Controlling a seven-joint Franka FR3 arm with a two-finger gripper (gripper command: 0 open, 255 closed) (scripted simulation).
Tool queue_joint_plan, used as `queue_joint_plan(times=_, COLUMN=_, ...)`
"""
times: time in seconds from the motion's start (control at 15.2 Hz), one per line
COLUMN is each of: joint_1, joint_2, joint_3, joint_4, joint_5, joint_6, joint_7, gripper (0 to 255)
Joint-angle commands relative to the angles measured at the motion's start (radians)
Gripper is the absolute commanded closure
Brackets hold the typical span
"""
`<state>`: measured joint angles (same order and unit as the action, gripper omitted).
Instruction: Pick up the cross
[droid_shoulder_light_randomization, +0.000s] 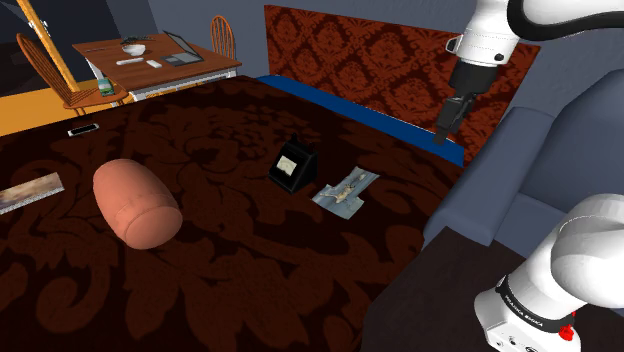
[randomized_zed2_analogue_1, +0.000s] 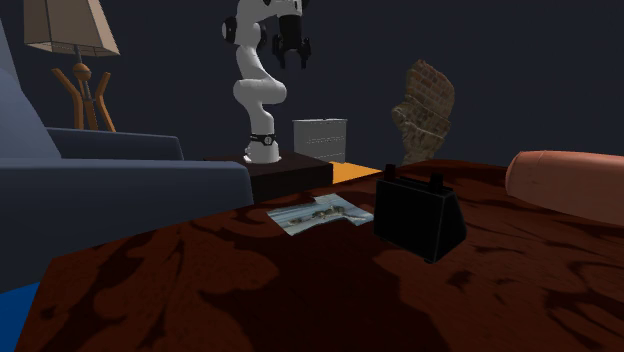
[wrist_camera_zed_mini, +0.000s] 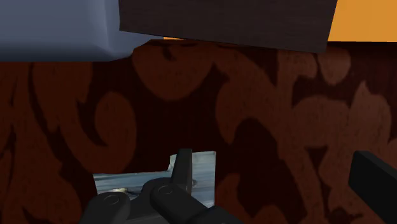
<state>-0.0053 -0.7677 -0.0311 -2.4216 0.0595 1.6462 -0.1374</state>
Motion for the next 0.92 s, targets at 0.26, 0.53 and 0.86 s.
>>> queue_joint_plan(times=0.26, joint_1=-0.031, joint_2=0.0, joint_3=-0.043, joint_4=-0.141, joint_5=0.056, joint_6=0.205, joint_7=0.031, gripper=0)
queue_joint_plan(times=0.53, joint_1=-0.049, joint_2=0.037, joint_3=-0.087, joint_4=-0.262, joint_5=0.127, joint_6=0.428, joint_7=0.043, gripper=0)
queue_joint_plan(times=0.86, joint_1=-0.023, joint_2=0.151, joint_3=-0.158, joint_4=-0.373, joint_5=0.268, joint_6=0.732, joint_7=0.012, gripper=0)
